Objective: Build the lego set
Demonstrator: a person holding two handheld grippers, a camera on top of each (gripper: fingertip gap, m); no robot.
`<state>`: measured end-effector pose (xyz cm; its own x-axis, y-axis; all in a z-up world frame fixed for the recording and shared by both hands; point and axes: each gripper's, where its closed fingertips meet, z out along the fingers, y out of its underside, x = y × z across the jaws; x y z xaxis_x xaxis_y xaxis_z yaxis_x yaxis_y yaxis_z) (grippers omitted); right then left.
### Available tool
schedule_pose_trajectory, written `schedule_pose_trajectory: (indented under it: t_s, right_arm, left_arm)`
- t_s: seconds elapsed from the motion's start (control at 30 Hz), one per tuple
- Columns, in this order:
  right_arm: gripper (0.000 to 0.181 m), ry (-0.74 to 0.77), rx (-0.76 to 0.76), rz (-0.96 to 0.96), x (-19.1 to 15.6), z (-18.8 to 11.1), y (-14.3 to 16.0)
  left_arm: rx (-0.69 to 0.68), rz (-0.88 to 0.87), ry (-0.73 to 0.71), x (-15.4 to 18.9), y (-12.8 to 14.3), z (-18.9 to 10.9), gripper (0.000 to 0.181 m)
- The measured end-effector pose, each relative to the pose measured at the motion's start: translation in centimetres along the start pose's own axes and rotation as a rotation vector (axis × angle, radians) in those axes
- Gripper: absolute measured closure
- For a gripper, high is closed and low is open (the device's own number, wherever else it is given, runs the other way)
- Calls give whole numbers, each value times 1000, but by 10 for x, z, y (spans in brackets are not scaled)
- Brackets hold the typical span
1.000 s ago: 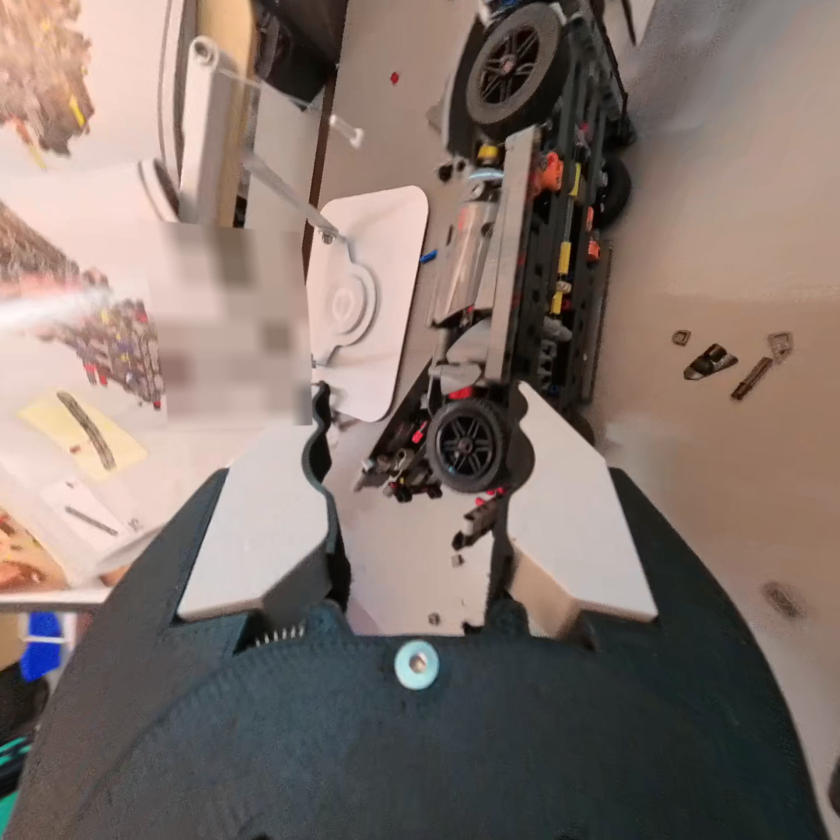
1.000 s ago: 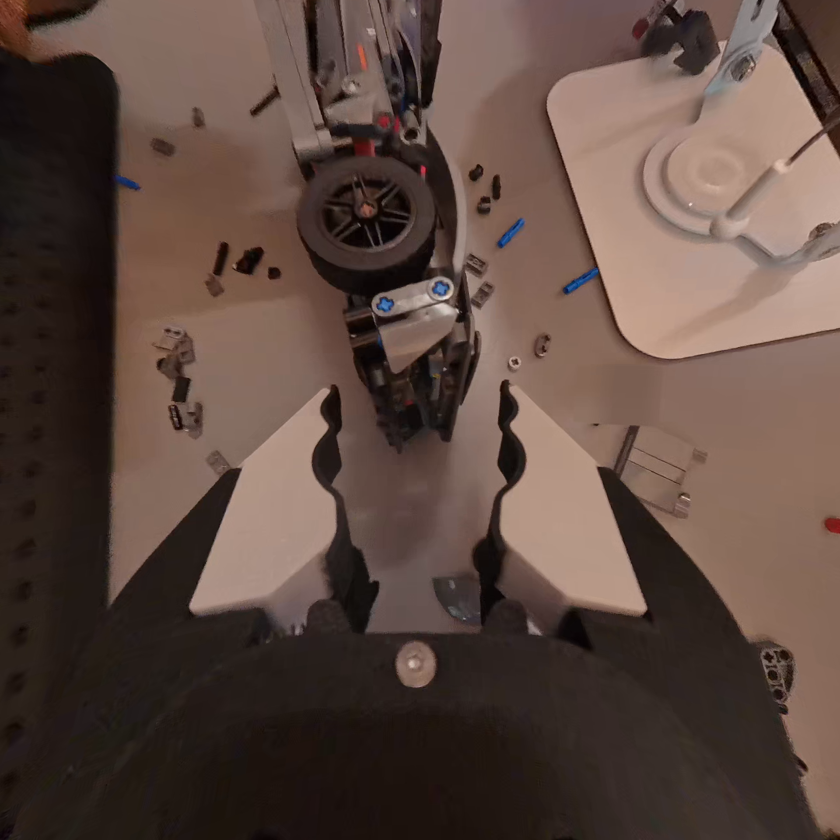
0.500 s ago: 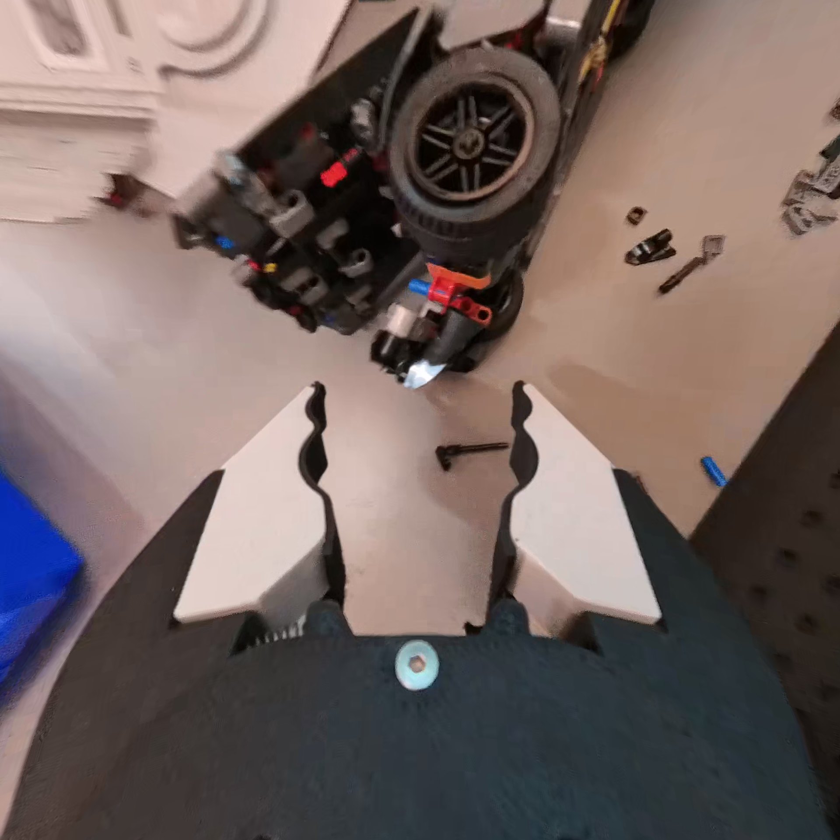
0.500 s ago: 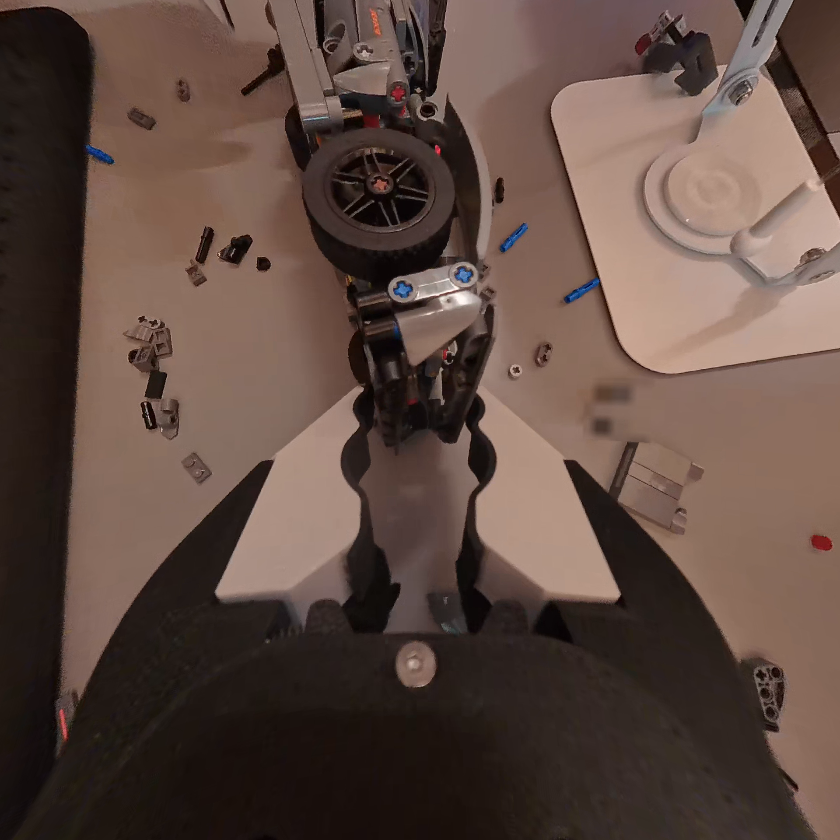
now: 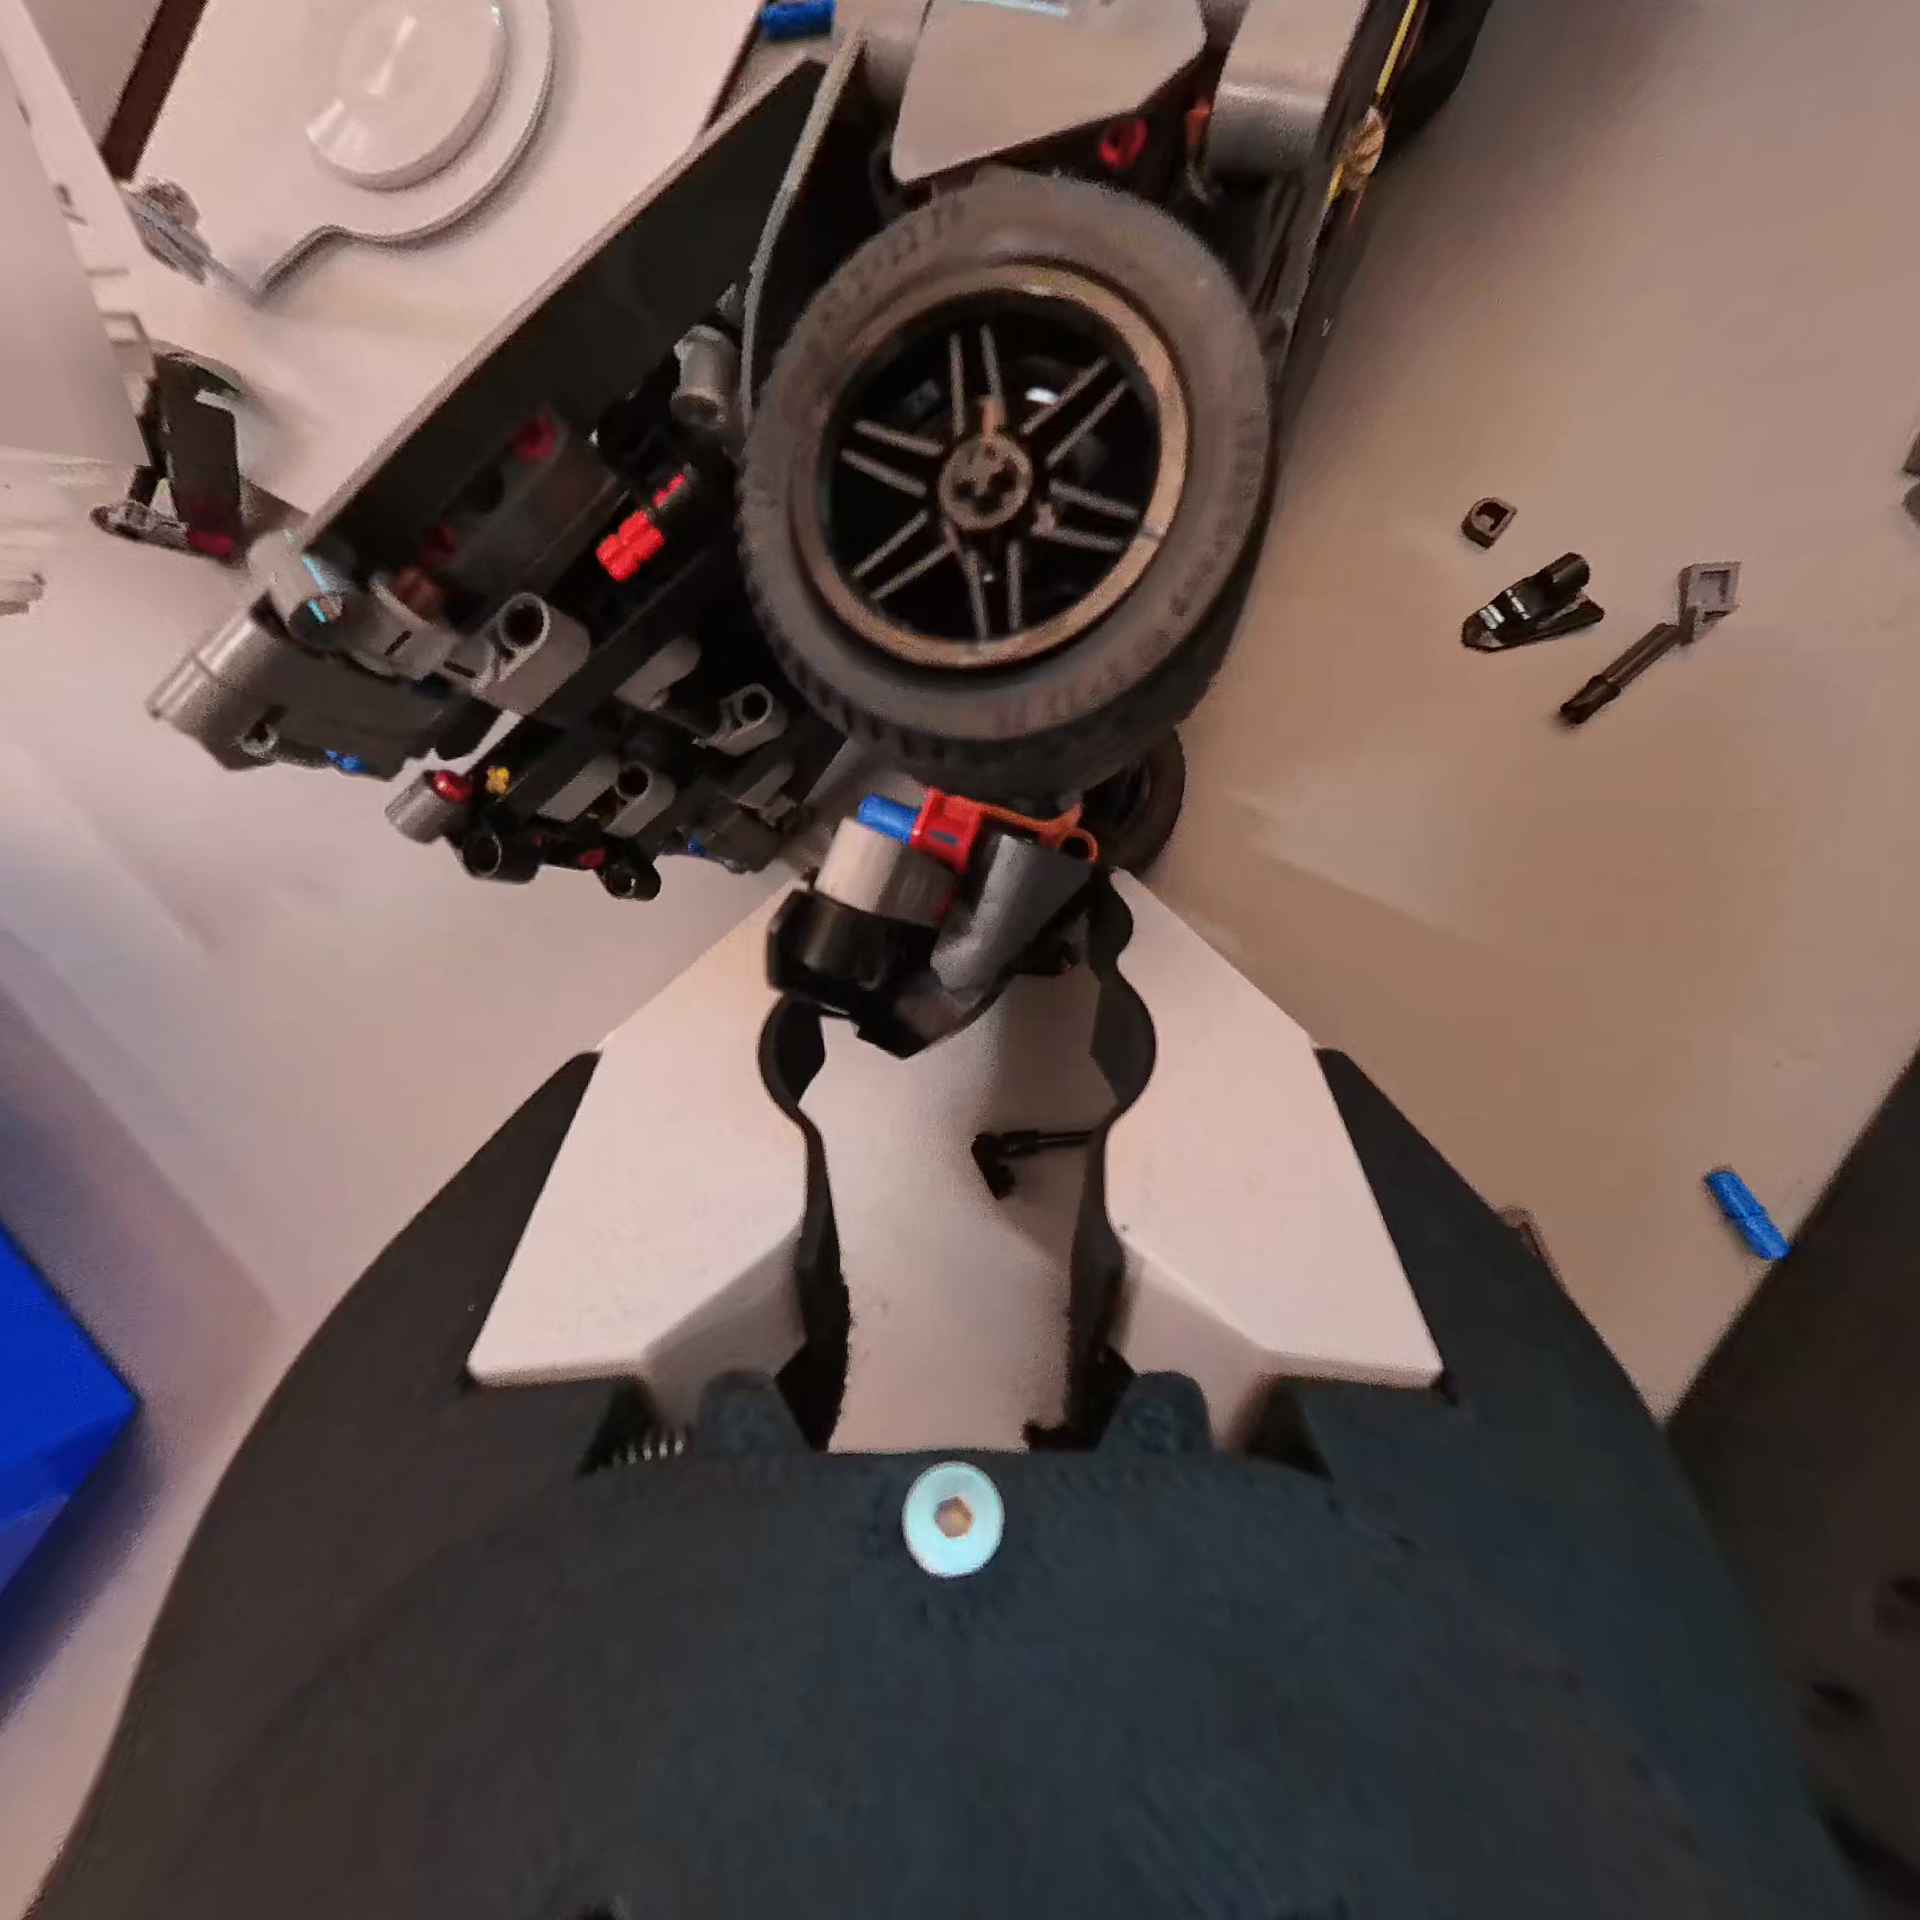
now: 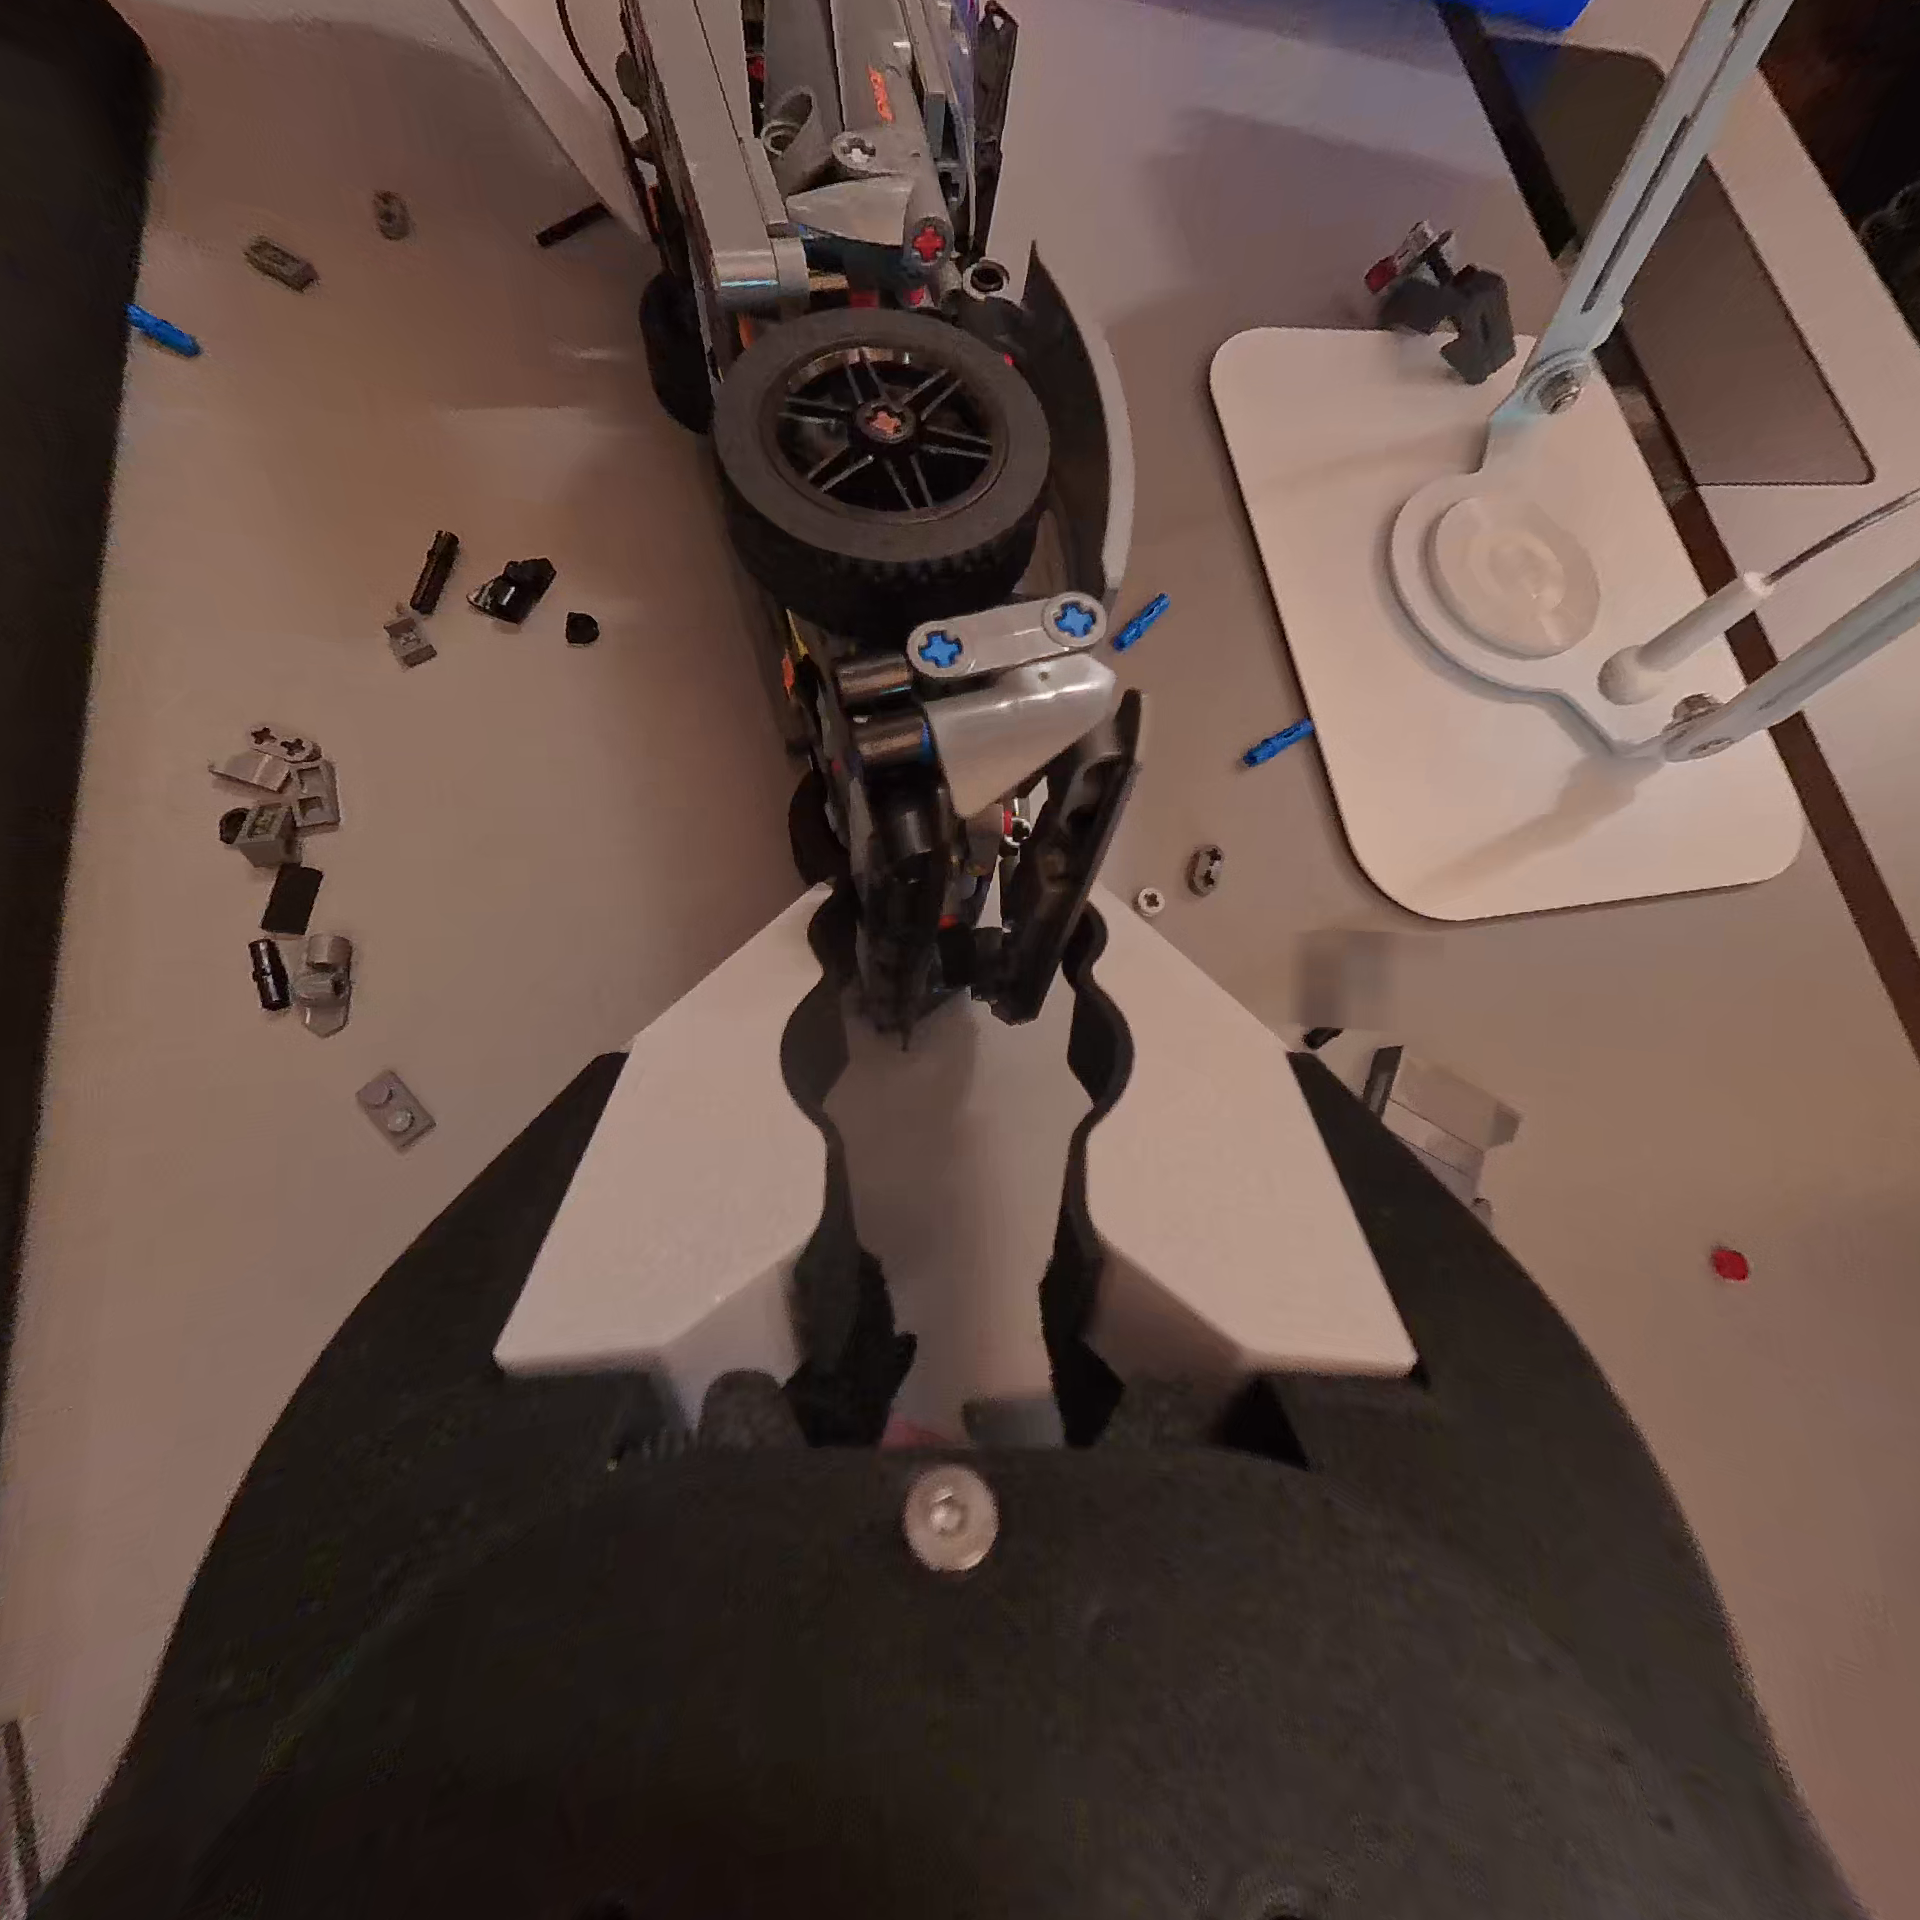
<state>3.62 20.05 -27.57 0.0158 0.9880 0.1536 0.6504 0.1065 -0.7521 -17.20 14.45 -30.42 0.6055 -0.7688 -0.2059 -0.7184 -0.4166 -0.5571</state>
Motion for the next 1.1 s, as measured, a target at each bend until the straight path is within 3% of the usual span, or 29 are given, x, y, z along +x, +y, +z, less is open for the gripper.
schedule_pose_trajectory:
  t_s: [0.37, 0.6, 0.83, 1.1]
  right_arm:
    - [144, 191, 21, -136, 16, -4, -5]
    - [143, 218, 19, -173, 23, 2, 8]
    - [144, 246, 44, -272, 16, -1, 10]
    - [147, 308, -2, -362, -4, -6, 17]
  left_arm:
    - [60, 124, -189, -16, -18, -1, 144]
    - [88, 175, -217, -16, -22, 7, 145]
    - [128, 361, -374, -9, -23, 3, 144]
    - [156, 468, -450, 1, -16, -6, 140]
